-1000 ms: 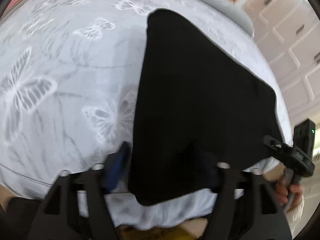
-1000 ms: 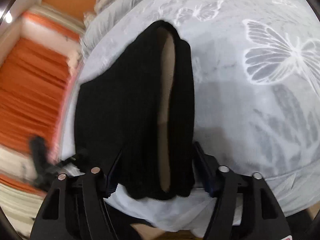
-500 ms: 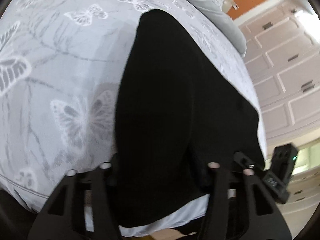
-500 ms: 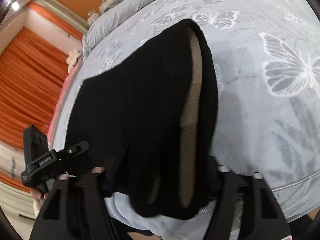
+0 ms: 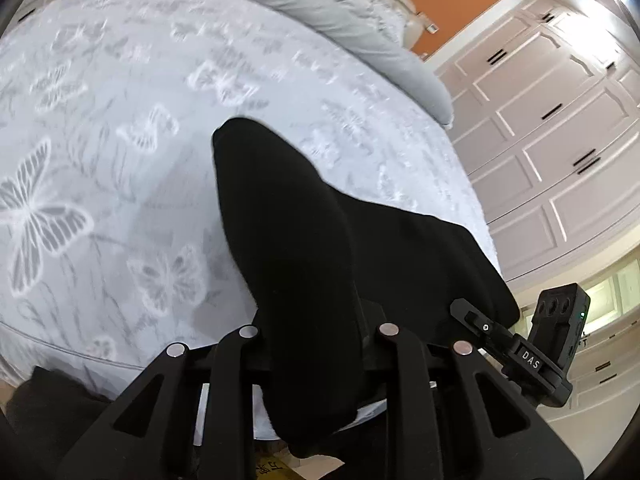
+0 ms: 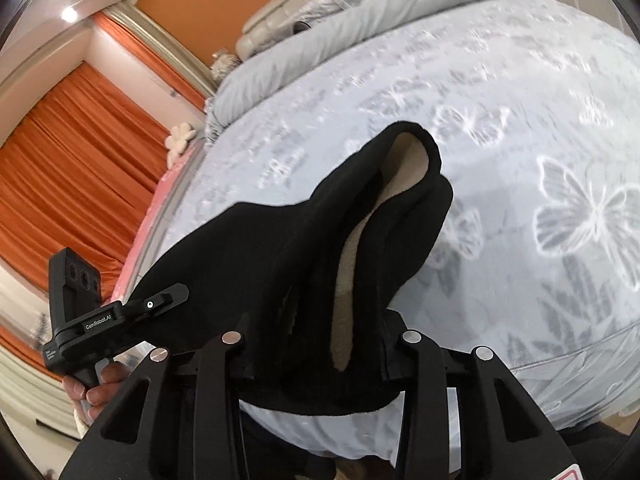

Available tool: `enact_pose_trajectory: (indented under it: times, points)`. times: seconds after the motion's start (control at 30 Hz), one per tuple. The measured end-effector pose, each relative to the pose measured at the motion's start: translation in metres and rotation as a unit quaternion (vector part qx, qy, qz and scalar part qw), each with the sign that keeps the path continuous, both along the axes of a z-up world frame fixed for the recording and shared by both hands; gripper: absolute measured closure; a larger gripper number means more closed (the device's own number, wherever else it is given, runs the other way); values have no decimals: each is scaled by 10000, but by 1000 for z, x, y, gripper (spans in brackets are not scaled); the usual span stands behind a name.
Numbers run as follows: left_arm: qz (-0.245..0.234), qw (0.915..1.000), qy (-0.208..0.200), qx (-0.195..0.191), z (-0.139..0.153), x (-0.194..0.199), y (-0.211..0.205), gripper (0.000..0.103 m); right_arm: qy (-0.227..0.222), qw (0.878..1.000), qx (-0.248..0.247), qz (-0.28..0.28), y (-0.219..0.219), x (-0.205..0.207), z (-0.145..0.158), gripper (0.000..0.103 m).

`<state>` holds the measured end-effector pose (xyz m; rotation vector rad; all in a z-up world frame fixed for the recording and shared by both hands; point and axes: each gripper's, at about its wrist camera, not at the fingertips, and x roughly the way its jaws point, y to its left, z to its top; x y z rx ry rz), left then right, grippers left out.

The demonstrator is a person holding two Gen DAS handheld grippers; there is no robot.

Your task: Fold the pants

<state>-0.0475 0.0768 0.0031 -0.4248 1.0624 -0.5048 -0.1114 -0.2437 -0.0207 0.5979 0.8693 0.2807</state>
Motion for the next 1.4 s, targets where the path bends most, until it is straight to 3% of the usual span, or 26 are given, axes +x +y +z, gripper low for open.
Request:
enact_pose_trajectory:
  times: [0.27, 0.7, 1.07, 1.4]
  points:
    - [-6, 9980, -622, -131, 57, 15, 1, 81, -623, 9979, -110, 135, 2, 13, 58, 67]
    - [65, 9898, -1419, 75, 128, 78, -12, 81, -1388, 9896, -321, 206, 7, 94, 122, 67]
    - [85, 9842, -1750, 264, 139, 158, -36, 80, -1661, 9847, -496, 180, -7, 183, 140, 67]
    - [143, 9760, -2124, 458, 133, 239, -65, 80, -1914, 9804, -466, 68, -33, 269, 126, 67]
